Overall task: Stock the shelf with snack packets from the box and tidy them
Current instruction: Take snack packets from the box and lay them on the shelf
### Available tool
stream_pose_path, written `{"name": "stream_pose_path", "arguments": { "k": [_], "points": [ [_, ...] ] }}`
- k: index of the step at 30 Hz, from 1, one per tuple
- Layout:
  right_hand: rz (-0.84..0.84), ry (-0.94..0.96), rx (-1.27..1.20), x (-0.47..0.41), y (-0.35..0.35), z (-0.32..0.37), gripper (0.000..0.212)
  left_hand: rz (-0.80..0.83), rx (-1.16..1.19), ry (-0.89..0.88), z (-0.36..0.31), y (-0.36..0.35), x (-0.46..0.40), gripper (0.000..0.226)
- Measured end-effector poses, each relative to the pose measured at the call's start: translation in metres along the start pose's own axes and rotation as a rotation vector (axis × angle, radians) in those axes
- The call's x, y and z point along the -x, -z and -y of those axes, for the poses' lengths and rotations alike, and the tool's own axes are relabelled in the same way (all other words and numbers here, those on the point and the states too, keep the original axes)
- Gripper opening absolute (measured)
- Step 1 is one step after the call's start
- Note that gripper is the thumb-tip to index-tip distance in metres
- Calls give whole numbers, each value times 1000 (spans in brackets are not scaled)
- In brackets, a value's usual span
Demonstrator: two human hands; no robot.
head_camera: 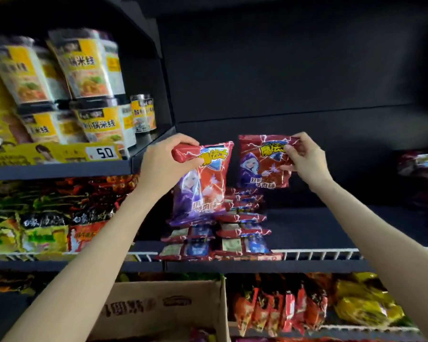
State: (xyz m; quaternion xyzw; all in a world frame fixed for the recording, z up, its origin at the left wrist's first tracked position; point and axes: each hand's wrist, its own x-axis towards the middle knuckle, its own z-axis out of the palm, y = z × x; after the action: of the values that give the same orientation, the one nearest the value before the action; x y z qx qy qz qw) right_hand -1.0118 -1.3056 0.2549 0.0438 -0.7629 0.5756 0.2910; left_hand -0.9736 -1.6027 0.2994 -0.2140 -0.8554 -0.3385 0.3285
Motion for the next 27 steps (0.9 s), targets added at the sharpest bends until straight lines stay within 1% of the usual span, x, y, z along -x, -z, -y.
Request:
{"name": "stream_pose_path", "arguments": {
  "k": [3, 6, 7, 9, 10, 11, 13, 14, 16, 17, 20, 22, 24, 27],
  "points": [
    [-46, 8, 60, -27, -18, -24, 14, -59, 15, 45, 9, -20, -29, 28],
    [-91, 24, 183, -49, -39, -51, 23, -200, 11, 132, 27, -40, -52, 26],
    [-100, 22, 230, -54, -45, -60, 22, -252, 21, 167, 35, -47, -58, 25],
    [-102, 12, 278, -60, -56, -77, 11, -332, 50, 214, 47, -61, -71, 19],
    [-96, 8, 271, -62, -61, -85, 5, -356, 62, 224, 52, -69, -76, 16],
    [-91, 4, 249, -62, -66, -93, 6, -368, 71, 228, 57, -78, -81, 14],
    [-41, -16, 195, -61, -75, -108, 11, -377, 95, 225, 65, -96, -89, 12],
    [12, -30, 161, -60, -79, -114, 9, -386, 121, 222, 69, -106, -92, 12],
    [152, -54, 117, -58, -84, -124, 4, -414, 182, 198, 79, -123, -97, 11],
    [230, -48, 135, -57, -85, -129, 3, -418, 198, 183, 83, -130, -99, 11],
    [429, 0, 245, -54, -86, -138, 6, -358, 244, 196, 93, -155, -106, 12],
    [494, -21, 268, -55, -87, -141, 11, -288, 282, 226, 99, -173, -109, 10],
    [500, -27, 296, -58, -87, -144, 18, -208, 313, 240, 105, -191, -108, 9],
    [448, 18, 397, -62, -87, -149, 20, -39, 332, 259, 112, -212, -97, 10]
  ]
}}
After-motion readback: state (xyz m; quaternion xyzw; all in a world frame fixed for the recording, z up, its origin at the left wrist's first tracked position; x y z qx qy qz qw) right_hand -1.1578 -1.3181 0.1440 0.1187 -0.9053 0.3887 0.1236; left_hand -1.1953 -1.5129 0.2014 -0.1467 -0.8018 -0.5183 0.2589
